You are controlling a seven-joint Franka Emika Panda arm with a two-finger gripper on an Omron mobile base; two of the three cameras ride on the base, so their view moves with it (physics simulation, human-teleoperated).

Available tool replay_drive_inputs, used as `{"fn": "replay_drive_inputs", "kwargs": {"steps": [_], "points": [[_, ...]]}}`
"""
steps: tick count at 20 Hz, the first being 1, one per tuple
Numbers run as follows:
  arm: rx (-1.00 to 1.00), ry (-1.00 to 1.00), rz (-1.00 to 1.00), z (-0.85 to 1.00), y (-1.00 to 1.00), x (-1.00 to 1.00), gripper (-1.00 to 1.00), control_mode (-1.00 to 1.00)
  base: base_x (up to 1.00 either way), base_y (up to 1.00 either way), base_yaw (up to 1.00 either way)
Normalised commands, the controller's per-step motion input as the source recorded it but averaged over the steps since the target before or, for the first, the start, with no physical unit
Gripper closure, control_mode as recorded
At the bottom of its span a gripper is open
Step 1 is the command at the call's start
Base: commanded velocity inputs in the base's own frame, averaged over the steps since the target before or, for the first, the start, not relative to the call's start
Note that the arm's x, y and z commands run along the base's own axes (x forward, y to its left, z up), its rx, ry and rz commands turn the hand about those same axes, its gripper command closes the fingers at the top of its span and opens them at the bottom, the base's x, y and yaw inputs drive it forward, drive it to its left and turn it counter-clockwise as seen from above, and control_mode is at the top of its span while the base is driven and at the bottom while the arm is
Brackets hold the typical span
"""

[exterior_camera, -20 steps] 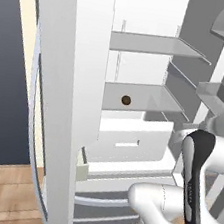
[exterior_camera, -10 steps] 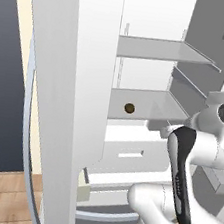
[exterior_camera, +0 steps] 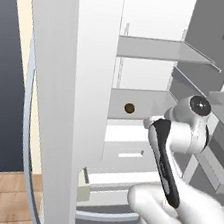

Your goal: Pick the banana and kiwi from the fridge and place them inside the tupperware on the counter.

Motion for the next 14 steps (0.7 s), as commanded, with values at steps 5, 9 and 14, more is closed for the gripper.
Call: {"fn": "replay_drive_inputs", "kwargs": {"steps": [5,9,14], "points": [[0.03,0.02,0.0,-0.02,0.17,0.62,-1.0,-1.0,0.0,0.0,0.0],[0.0,0.02,0.0,-0.09,0.24,0.6,-1.0,-1.0,0.0,0.0,0.0],[0.0,0.05,0.0,-0.14,0.22,0.62,-1.0,-1.0,0.0,0.0,0.0]]}}
